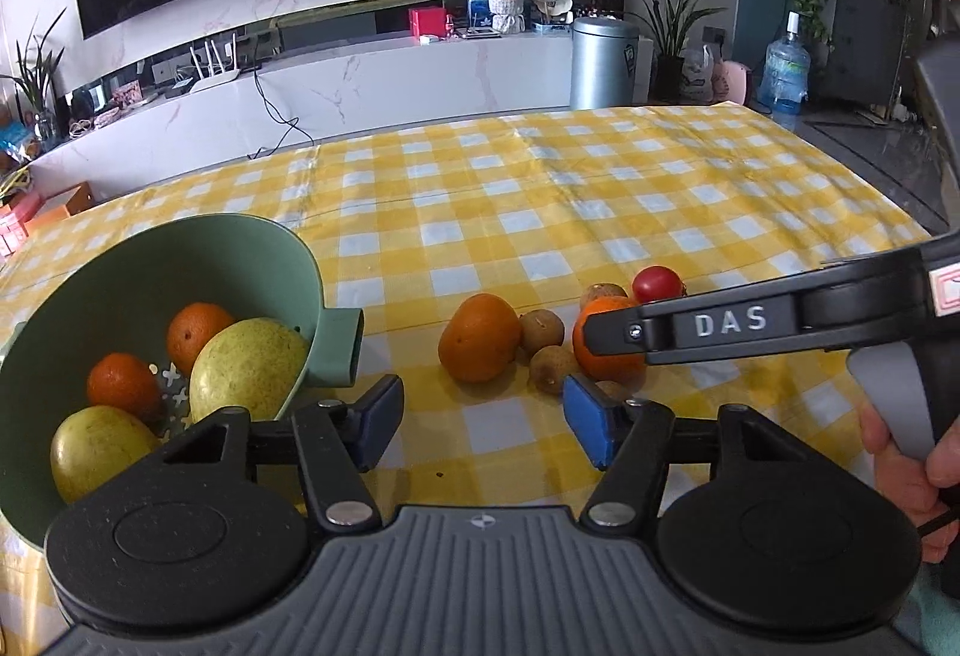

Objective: Organize fruits
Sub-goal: 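Withdraw both tools and reach toward the remaining oranges and kiwis, then grasp an orange with the left tool while the right tool grasps another orange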

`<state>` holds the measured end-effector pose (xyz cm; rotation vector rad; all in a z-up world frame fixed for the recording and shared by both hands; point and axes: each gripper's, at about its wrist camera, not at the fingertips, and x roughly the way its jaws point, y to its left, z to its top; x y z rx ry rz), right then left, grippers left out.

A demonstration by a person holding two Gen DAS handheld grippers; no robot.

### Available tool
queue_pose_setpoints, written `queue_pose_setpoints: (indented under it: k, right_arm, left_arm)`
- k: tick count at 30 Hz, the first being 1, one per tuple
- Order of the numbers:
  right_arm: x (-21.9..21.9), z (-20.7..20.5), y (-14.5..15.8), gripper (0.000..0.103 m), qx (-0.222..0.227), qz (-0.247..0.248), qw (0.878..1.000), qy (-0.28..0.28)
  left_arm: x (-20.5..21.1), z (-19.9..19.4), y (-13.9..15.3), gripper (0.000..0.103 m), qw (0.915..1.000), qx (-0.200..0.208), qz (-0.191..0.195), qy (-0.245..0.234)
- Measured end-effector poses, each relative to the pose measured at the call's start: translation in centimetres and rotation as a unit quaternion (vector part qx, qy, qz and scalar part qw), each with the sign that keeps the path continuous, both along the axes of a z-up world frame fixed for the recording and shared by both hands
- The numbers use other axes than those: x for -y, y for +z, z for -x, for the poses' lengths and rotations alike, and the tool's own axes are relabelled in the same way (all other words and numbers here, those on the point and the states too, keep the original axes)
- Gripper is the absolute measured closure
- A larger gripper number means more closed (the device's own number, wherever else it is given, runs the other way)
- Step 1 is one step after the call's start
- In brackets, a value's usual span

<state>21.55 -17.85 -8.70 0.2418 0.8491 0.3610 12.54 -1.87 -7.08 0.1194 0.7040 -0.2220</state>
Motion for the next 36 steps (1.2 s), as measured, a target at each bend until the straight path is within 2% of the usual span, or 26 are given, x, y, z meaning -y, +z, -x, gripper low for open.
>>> queue_pose_setpoints:
  k: [3, 5, 7, 13, 19, 23, 31, 36]
  right_arm:
    - [-0.2, -0.6, -0.5, 0.054, -0.009, -0.006, 1.000, -0.002]
    - [-0.2, -0.8, -0.8, 0.060, -0.016, -0.009, 1.000, -0.003]
    - [0.0, -1.0, -0.9, 0.061, -0.020, -0.016, 1.000, -0.005]
    - [0.5, -0.9, -0.9, 0.063, -0.028, -0.026, 0.999, -0.014]
    - [2.7, -0.8, -0.6, 0.063, -0.038, -0.029, 0.997, -0.062]
    - [3.6, -0.9, -0.6, 0.063, -0.048, -0.048, 0.995, -0.071]
    - [3.9, -1.1, -1.0, 0.063, -0.064, -0.068, 0.993, -0.068]
    - [3.8, -1.1, -1.1, 0.062, -0.065, -0.067, 0.993, -0.068]
  left_arm:
    - [-0.1, -0.3, 0.1, 0.034, 1.0000, 0.001, 0.008, -0.004]
    - [0.2, -0.6, 0.1, 0.039, 1.0000, 0.000, -0.001, -0.005]
    - [0.6, -0.9, 0.0, 0.042, 0.9999, 0.000, -0.013, -0.007]
    - [2.4, -1.6, 0.0, 0.046, 0.9977, 0.010, -0.064, -0.019]
    - [3.9, -3.1, 0.0, 0.050, 0.9924, 0.001, -0.117, -0.038]
    - [4.4, -4.7, -0.1, 0.053, 0.9890, -0.027, -0.139, -0.043]
    - [4.4, -7.6, -0.5, 0.056, 0.9797, -0.107, -0.152, -0.075]
    - [4.5, -8.3, -0.8, 0.059, 0.9775, -0.119, -0.157, -0.077]
